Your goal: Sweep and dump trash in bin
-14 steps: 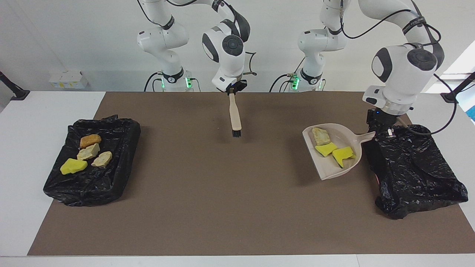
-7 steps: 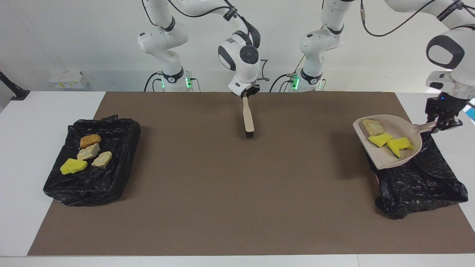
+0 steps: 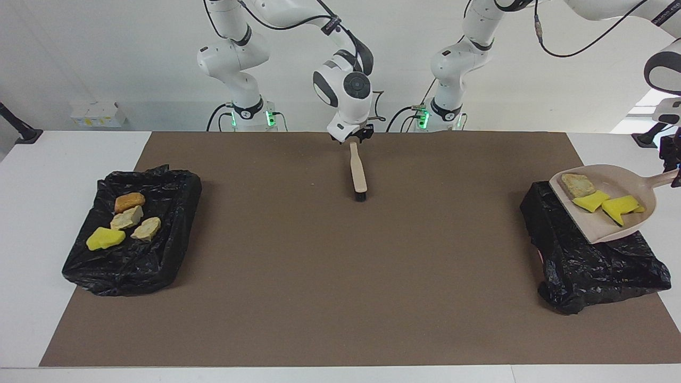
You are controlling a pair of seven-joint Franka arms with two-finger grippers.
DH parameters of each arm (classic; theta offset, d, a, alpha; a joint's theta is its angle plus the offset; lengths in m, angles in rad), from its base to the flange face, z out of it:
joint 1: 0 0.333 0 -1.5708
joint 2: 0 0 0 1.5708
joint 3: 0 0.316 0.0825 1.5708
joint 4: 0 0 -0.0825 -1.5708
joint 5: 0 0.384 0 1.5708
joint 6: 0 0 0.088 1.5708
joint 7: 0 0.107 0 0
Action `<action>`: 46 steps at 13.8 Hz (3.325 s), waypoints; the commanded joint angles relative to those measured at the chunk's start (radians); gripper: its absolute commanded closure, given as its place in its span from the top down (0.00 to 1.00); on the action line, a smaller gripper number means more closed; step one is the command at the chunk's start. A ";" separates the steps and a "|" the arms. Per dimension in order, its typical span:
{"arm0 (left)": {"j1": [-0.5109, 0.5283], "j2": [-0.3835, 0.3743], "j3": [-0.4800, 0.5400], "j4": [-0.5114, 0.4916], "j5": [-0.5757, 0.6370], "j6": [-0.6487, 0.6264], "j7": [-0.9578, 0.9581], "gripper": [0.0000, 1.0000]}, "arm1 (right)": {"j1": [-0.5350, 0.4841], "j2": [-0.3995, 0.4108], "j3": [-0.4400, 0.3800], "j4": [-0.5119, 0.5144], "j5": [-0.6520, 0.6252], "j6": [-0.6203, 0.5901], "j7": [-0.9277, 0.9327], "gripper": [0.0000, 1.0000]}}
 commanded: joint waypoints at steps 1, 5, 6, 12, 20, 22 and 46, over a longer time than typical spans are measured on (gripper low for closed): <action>-0.031 0.012 0.003 0.025 0.122 0.015 -0.138 0.00 | -0.067 -0.050 0.000 0.038 -0.008 -0.084 -0.012 1.00; -0.063 0.010 0.000 0.026 0.339 0.018 -0.310 0.00 | -0.147 -0.066 0.000 0.170 -0.072 -0.211 -0.091 1.00; -0.067 0.010 0.001 0.026 0.398 0.013 -0.336 0.00 | -0.164 -0.064 0.000 0.213 -0.092 -0.231 -0.133 1.00; -0.093 -0.008 0.001 0.028 0.647 -0.011 -0.473 0.00 | -0.293 -0.051 0.001 0.426 -0.240 -0.362 -0.371 1.00; -0.335 -0.042 0.000 0.012 0.887 -0.381 -0.810 0.00 | -0.530 -0.041 -0.002 0.581 -0.302 -0.460 -0.547 1.00; -0.389 -0.046 0.000 0.012 0.938 -0.462 -0.815 0.00 | -0.589 -0.043 -0.003 0.598 -0.306 -0.469 -0.615 1.00; -0.809 0.090 -0.016 0.093 -0.164 -0.504 -1.854 0.00 | -0.658 -0.063 -0.100 0.608 -0.335 -0.488 -0.696 1.00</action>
